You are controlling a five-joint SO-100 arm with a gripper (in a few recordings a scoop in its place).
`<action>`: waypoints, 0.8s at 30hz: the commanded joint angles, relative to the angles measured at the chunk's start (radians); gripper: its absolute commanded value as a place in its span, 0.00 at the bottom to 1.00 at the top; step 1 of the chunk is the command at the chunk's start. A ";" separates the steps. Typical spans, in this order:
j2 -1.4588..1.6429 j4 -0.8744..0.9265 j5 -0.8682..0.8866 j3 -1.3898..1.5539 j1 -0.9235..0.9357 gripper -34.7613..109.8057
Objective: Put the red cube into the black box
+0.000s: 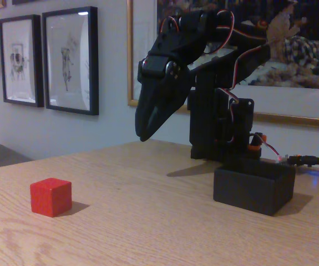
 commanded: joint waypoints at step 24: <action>-0.779 0.058 0.066 -0.733 0.003 0.37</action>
